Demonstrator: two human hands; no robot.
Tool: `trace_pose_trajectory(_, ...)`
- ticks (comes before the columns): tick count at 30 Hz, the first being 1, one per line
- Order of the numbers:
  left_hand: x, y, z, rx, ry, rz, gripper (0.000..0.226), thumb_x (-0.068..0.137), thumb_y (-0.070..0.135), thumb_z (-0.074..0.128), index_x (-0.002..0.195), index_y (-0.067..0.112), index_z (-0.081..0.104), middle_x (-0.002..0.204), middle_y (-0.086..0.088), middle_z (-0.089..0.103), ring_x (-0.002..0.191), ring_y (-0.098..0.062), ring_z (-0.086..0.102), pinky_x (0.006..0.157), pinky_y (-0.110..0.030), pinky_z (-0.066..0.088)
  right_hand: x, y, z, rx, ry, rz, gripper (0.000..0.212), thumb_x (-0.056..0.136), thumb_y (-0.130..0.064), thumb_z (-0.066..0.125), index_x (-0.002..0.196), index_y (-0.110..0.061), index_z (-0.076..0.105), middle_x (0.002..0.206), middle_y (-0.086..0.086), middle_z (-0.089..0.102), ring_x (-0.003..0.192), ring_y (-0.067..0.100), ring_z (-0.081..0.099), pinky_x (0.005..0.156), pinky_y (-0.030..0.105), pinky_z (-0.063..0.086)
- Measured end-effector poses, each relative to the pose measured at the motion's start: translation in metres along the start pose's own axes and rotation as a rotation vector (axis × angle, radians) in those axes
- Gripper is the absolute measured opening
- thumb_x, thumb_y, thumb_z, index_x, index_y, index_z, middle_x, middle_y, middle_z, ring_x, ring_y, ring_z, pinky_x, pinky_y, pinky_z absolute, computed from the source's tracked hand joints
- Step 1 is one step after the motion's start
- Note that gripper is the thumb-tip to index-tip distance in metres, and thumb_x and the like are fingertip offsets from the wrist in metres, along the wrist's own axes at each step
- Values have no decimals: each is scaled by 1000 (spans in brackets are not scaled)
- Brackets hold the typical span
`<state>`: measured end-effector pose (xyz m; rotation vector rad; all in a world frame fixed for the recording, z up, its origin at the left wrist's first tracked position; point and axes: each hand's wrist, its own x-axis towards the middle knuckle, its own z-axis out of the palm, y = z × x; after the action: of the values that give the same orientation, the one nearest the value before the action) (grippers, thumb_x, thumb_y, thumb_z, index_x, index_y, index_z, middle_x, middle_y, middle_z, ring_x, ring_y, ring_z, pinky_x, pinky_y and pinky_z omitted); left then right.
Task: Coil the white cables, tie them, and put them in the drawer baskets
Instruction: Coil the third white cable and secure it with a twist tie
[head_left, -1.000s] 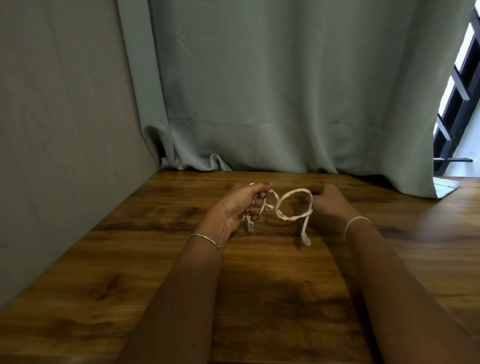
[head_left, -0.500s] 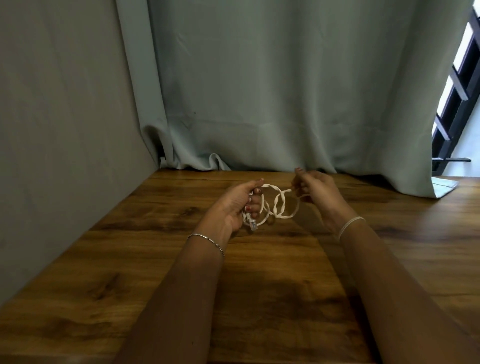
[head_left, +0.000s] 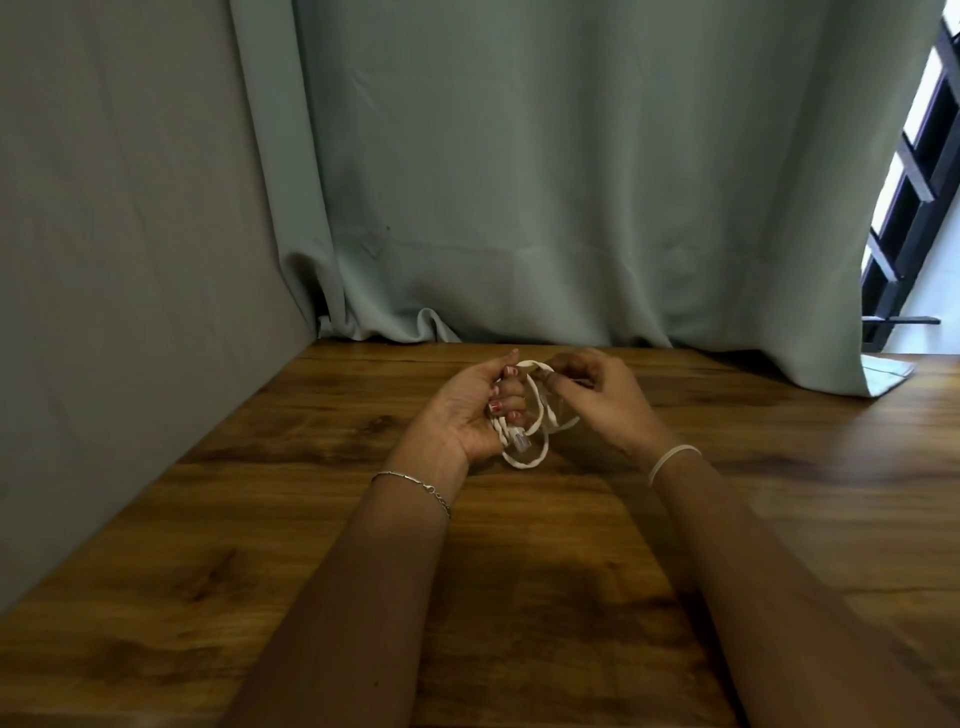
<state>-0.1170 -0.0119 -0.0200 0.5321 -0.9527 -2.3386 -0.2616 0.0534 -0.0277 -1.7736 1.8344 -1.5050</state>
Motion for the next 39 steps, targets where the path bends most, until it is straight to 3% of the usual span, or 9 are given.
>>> trace_pose_trajectory(5, -4, -3, 5, 31, -84, -70, 40, 98, 29, 48, 63, 11, 53, 41, 8, 32, 31, -4, 26, 35, -15, 23, -1, 6, 2, -352, 93, -220, 15, 92, -14, 59, 103, -13, 69, 98, 2, 67, 90, 17, 61, 79, 36, 53)
trace_pose_trajectory(10, -7, -5, 10, 93, -146, -106, 40, 100, 37, 43, 68, 12, 49, 42, 8, 31, 32, -3, 26, 37, -15, 23, -3, 6, 2, -597, 178, -299, 17, 95, -24, 53, 106, -19, 65, 99, -2, 68, 90, 16, 60, 69, 23, 36)
trace_pose_trajectory(14, -8, -5, 13, 81, -213, -124, 52, 97, 51, 43, 65, 11, 51, 43, 7, 32, 33, -5, 27, 36, -16, 26, -4, 0, 2, -576, 139, -289, 15, 82, -28, 69, 96, -25, 64, 91, -7, 67, 82, 11, 59, 64, 24, 39)
trace_pose_trajectory(20, -16, -6, 24, 39, -364, -71, 37, 91, 37, 51, 63, 13, 49, 39, 8, 33, 30, -4, 28, 38, -14, 22, -3, 3, 0, -318, -49, -142, 20, 69, -36, 73, 70, -18, 67, 63, 1, 69, 61, 17, 67, 57, 43, 55)
trace_pose_trajectory(26, -8, -10, 26, -214, -254, 147, 41, 100, 32, 43, 66, 12, 50, 40, 7, 33, 32, -5, 30, 36, -16, 30, -5, -7, 5, -415, -165, -66, 10, 73, -28, 72, 75, -19, 69, 69, -1, 70, 66, 17, 66, 60, 39, 55)
trace_pose_trajectory(30, -6, -5, 25, -379, -183, 340, 39, 101, 30, 39, 68, 12, 49, 43, 6, 33, 34, -5, 30, 40, -17, 30, -6, -18, 11, -567, -229, -8, 16, 89, -27, 57, 74, -22, 54, 73, -3, 59, 66, 15, 54, 53, 27, 37)
trace_pose_trajectory(32, -6, -1, 24, -415, -162, 418, 38, 101, 31, 38, 70, 12, 48, 43, 6, 34, 35, -5, 31, 42, -17, 32, -4, -16, 16, -575, -264, -15, 7, 90, -22, 54, 96, -20, 57, 90, 4, 65, 80, 23, 59, 62, 27, 39)
trace_pose_trajectory(34, -4, 4, 21, -459, -116, 488, 39, 103, 30, 37, 70, 13, 48, 45, 6, 34, 36, -6, 31, 44, -18, 32, -5, -18, 18, -593, -315, -4, 30, 89, -19, 56, 118, -17, 51, 105, 8, 65, 96, 28, 61, 70, 30, 40)
trace_pose_trajectory(39, -1, 23, 0, -479, 27, 625, 39, 104, 30, 35, 69, 16, 46, 48, 5, 36, 41, -7, 33, 55, -22, 32, -7, -23, 9, -605, -394, -14, 23, 95, -23, 53, 117, -22, 58, 104, 2, 65, 95, 23, 62, 75, 33, 48)
